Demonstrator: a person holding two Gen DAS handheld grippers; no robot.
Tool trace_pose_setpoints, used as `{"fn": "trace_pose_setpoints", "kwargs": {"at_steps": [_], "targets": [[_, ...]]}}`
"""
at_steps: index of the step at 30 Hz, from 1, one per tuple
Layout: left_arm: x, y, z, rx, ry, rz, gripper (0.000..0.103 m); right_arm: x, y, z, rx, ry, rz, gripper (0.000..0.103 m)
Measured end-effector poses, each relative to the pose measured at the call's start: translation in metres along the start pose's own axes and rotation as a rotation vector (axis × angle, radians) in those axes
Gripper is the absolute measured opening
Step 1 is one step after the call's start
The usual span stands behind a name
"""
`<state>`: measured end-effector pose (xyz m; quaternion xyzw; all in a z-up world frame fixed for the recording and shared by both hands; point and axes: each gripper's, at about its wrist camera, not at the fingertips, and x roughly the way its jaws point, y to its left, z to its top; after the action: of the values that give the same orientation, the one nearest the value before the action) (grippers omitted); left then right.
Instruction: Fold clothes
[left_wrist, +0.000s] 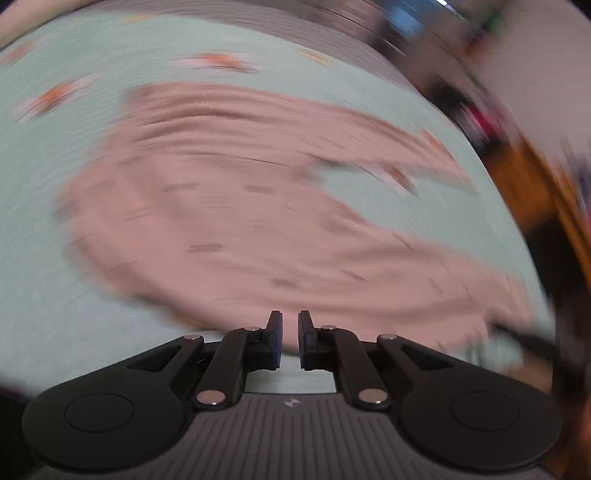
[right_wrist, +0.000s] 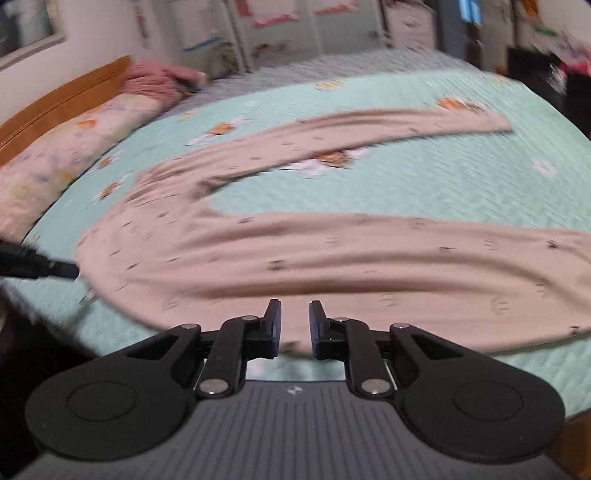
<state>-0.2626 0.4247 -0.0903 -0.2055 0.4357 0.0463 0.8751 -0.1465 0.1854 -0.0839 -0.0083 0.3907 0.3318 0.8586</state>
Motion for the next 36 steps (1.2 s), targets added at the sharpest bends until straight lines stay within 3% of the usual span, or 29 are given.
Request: {"fn": "trace_pose_setpoints", "kwargs": {"at_steps": [3, 6, 10, 16, 18, 23, 27, 31, 34, 36], "targets": [[0.037, -0.056, 0.009, 0.146, 0.086, -0.047, 0.007, 0.012, -0.014, 0.013, 0.004, 0.037, -0.038, 0.018], [0.072, -0.098, 0.01, 0.26, 0.137, -0.026, 0.007, 0.023, -0.029, 0.016, 0.041, 0.073, -0.057, 0.018], [0.1, -0.125, 0.005, 0.301, 0.193, -0.028, 0.007, 0.024, -0.043, -0.016, 0.097, 0.124, -0.052, 0.017], [0.116, -0.142, -0.011, 0.365, 0.233, 0.03, 0.008, 0.001, -0.049, -0.041, 0.132, 0.141, -0.006, 0.015], [0.116, -0.145, -0.012, 0.378, 0.232, 0.044, 0.008, -0.004, -0.051, -0.032, 0.135, 0.136, 0.014, 0.017], [0.117, -0.147, -0.014, 0.385, 0.224, 0.069, 0.008, -0.013, -0.049, 0.013, 0.113, -0.015, 0.025, 0.018], [0.119, -0.149, -0.014, 0.375, 0.233, 0.076, 0.008, 0.022, -0.053, -0.005, 0.117, 0.109, 0.034, 0.017], [0.121, -0.148, -0.013, 0.366, 0.238, 0.077, 0.008, 0.01, -0.057, -0.035, 0.142, 0.116, 0.068, 0.016], [0.122, -0.149, -0.014, 0.374, 0.235, 0.082, 0.009, 0.003, -0.061, -0.029, 0.175, 0.144, 0.082, 0.017], [0.122, -0.149, -0.015, 0.376, 0.231, 0.083, 0.009, -0.001, -0.055, -0.016, 0.157, 0.111, 0.079, 0.018]]}}
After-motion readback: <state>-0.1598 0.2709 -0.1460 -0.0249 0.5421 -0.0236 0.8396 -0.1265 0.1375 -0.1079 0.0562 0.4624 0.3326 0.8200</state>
